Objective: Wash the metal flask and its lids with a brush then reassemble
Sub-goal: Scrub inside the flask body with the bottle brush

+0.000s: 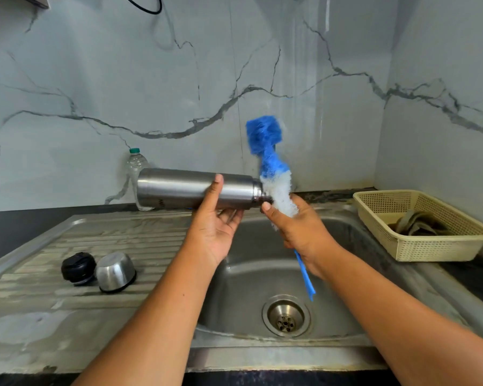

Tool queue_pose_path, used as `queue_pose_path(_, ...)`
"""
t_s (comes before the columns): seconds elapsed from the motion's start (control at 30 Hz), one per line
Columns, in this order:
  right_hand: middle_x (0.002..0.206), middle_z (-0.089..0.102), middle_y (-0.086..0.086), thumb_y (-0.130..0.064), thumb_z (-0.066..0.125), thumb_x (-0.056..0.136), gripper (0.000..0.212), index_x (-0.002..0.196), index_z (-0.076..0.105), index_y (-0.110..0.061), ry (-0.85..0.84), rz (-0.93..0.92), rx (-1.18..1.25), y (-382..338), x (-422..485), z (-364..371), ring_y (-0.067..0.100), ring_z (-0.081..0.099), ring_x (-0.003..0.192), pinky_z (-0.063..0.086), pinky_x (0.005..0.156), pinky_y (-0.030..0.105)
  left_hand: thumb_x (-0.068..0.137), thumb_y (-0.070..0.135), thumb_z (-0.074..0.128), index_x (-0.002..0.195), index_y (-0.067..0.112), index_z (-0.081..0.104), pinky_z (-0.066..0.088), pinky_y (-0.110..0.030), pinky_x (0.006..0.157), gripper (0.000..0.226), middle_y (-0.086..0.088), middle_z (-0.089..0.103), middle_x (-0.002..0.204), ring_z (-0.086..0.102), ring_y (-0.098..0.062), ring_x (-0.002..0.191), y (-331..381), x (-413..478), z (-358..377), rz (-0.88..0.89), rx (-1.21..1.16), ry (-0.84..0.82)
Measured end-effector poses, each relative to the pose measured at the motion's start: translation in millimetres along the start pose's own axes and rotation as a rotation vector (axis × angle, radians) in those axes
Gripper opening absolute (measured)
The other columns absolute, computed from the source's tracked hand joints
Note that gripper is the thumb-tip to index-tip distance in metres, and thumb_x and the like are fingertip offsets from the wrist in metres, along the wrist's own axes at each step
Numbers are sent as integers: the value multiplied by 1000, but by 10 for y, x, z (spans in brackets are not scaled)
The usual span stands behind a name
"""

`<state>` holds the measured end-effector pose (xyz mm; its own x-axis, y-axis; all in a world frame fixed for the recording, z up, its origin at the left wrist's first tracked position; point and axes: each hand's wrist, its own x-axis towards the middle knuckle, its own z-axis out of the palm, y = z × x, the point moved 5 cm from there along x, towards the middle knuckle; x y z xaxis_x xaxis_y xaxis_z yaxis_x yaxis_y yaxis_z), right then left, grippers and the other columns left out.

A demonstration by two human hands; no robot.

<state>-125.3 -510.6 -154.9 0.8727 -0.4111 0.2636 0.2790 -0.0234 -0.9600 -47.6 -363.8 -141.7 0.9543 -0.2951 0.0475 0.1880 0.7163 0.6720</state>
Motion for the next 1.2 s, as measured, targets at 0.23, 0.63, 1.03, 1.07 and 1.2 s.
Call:
queue_pose_path(0.23, 85, 74, -1, -55, 32, 107, 44, 100, 66, -29, -60, -17, -275, -32, -61, 70, -6, 55, 53, 39, 61, 22, 78, 39, 87, 136, 22, 62, 59, -36, 92, 65, -3, 69, 130, 69, -20, 115, 406, 193, -355, 116, -142, 161)
queue_pose_path(0.63, 81, 68, -8, -49, 42, 106, 31, 88, 60, -32, -91, -119, -753, 36, -81, 173, 4, 61, 72, 41, 59, 20, 69, 24, 92, 136, 18, 63, 63, -38, 84, 73, -6, 72, 127, 67, -20, 118, 438, 301, -499, 140, -120, 150)
queue_pose_path(1.03, 69, 59, 2, -54, 41, 105, 42, 107, 66, -20, -122, 87, -505, -6, -93, 176, 13, 39, 51, 30, 43, 26, 68, 18, 93, 138, 14, 62, 63, -38, 80, 77, -3, 70, 132, 63, -17, 125, 395, 433, -549, 178, 53, 93)
queue_pose_path(1.07, 70, 58, 3, -54, 41, 105, 41, 108, 66, -21, -127, 100, -504, -8, -89, 158, 13, 37, 52, 29, 43, 26, 66, 19, 94, 136, 15, 63, 63, -38, 80, 77, -3, 70, 133, 63, -17, 126, 390, 445, -563, 182, 73, 97)
queue_pose_path(1.2, 68, 54, 5, -52, 43, 106, 41, 112, 66, -19, -234, 180, -394, 25, -181, 107, 12, 32, 50, 24, 46, 27, 50, 27, 98, 135, 17, 63, 63, -37, 76, 92, -4, 70, 131, 65, -19, 124, 513, 513, -659, 241, -3, 152)
